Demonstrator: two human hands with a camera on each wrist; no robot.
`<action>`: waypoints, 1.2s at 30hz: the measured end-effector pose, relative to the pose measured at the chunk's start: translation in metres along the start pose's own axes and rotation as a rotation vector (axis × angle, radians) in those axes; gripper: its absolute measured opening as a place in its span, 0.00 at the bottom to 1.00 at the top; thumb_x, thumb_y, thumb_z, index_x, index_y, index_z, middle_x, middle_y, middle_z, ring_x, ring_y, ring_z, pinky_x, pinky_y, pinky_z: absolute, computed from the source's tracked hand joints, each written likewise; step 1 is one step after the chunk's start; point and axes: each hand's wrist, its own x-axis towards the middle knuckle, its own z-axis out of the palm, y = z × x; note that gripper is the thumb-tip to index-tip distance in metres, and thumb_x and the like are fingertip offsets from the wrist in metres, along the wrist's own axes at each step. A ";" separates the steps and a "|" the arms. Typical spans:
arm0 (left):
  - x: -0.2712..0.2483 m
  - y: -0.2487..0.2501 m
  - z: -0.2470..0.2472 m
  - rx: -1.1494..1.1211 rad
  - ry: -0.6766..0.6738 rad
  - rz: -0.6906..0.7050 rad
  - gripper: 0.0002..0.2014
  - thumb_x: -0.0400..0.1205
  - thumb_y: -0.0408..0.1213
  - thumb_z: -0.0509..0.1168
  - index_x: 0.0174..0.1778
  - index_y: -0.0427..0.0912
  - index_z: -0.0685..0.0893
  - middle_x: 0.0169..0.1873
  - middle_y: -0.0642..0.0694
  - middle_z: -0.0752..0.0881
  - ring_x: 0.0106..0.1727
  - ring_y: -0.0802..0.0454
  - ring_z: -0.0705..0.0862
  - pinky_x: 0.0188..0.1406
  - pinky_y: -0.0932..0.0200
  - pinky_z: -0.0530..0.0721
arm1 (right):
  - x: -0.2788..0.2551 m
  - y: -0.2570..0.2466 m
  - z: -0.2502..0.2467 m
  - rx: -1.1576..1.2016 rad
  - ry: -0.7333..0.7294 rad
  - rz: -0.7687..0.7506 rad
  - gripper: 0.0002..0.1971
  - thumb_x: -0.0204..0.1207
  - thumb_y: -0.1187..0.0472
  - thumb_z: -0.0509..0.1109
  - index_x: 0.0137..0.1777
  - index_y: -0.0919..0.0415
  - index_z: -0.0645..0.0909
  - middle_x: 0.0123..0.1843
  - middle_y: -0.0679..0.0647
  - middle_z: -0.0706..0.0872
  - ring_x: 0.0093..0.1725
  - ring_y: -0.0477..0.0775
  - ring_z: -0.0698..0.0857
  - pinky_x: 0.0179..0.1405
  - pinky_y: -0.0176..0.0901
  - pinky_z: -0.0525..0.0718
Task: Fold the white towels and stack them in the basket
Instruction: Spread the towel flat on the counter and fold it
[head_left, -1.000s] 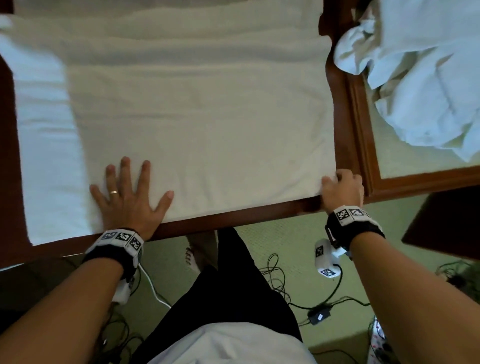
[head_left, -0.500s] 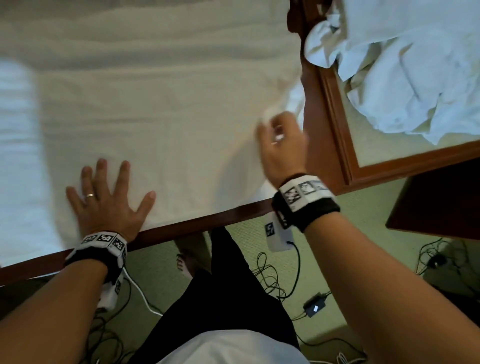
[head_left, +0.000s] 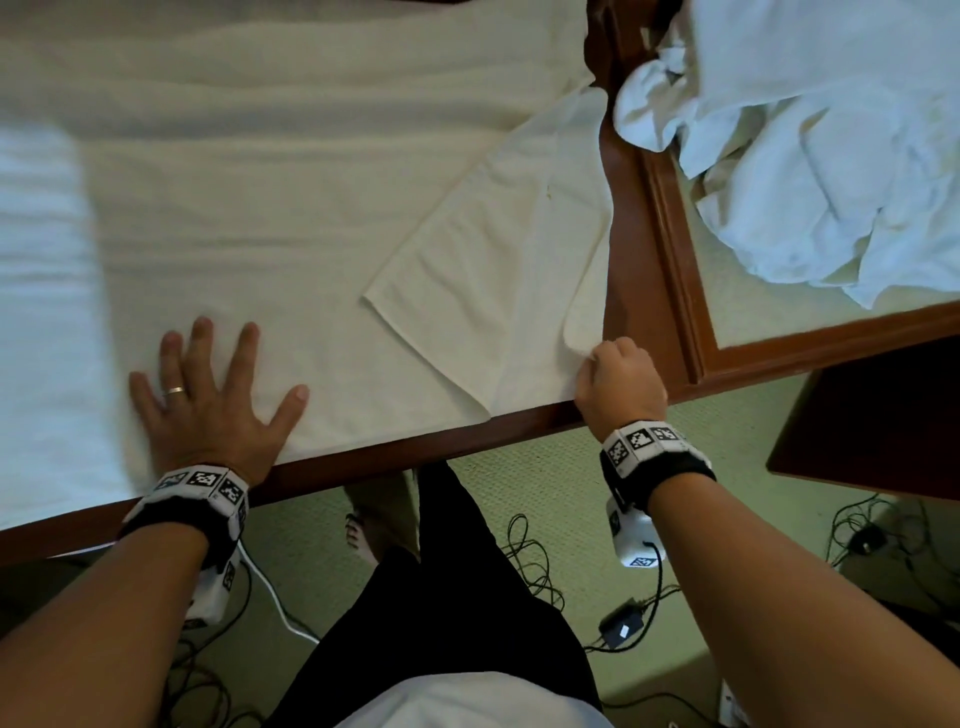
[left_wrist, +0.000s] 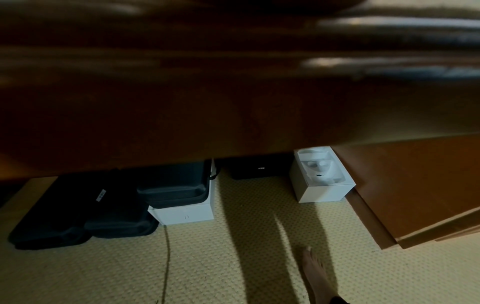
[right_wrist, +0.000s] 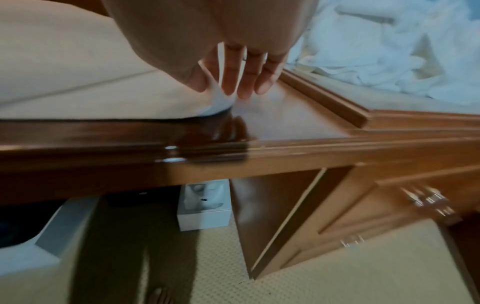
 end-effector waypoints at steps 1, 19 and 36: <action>0.000 0.000 0.000 0.001 -0.005 0.001 0.42 0.77 0.72 0.50 0.86 0.55 0.62 0.87 0.41 0.55 0.87 0.35 0.51 0.80 0.25 0.49 | 0.000 0.010 -0.005 0.045 0.009 0.123 0.08 0.77 0.63 0.67 0.41 0.68 0.81 0.45 0.65 0.83 0.41 0.64 0.79 0.36 0.47 0.68; -0.025 -0.030 -0.002 0.047 -0.084 -0.013 0.43 0.78 0.73 0.44 0.87 0.55 0.58 0.88 0.45 0.52 0.87 0.35 0.49 0.81 0.26 0.49 | -0.018 -0.048 -0.002 0.033 -0.108 0.085 0.25 0.80 0.55 0.62 0.76 0.64 0.72 0.84 0.64 0.64 0.82 0.67 0.62 0.81 0.61 0.63; -0.026 -0.034 -0.002 0.001 -0.032 -0.022 0.42 0.77 0.72 0.49 0.86 0.56 0.64 0.87 0.46 0.58 0.87 0.36 0.53 0.81 0.28 0.50 | 0.035 -0.159 -0.029 0.486 -0.016 0.050 0.07 0.80 0.59 0.66 0.43 0.61 0.80 0.39 0.54 0.84 0.38 0.55 0.81 0.35 0.39 0.72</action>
